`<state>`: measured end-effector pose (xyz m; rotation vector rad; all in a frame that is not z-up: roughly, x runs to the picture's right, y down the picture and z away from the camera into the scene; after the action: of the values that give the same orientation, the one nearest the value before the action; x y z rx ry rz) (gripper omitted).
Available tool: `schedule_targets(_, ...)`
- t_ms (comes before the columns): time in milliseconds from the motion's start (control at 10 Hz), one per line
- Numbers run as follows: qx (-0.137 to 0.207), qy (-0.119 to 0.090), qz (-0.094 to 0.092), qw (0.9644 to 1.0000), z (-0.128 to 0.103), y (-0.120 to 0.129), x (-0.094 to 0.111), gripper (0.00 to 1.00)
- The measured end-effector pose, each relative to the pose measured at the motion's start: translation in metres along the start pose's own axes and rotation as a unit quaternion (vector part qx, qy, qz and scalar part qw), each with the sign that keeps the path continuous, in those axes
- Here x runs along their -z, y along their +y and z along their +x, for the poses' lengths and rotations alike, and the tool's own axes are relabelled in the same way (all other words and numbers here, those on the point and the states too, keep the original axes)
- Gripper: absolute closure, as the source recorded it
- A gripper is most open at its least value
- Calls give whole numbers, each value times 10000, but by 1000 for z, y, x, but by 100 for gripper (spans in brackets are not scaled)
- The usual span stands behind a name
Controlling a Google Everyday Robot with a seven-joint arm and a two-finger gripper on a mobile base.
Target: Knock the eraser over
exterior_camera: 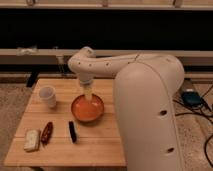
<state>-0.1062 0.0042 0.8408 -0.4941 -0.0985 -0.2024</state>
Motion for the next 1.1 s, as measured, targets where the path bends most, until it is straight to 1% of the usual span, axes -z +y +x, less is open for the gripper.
schedule_targets(200, -11, 8, 9, 10000, 1, 1, -1, 20)
schedule_targets(300, -47, 9, 46, 10000, 4, 7, -4, 20)
schedule_targets(400, -69, 7, 80, 9999, 6, 14, -6, 20)
schedule_targets(600, -162, -66, 211, 9996, 7, 41, -7, 20)
schedule_targets(800, -185, -238, 350, 9989, -10, 64, -3, 20)
schedule_targets(900, -204, -372, 416, 9982, -18, 75, 2, 20)
schedule_targets(1100, -158, -551, 479, 9972, -33, 88, 10, 20)
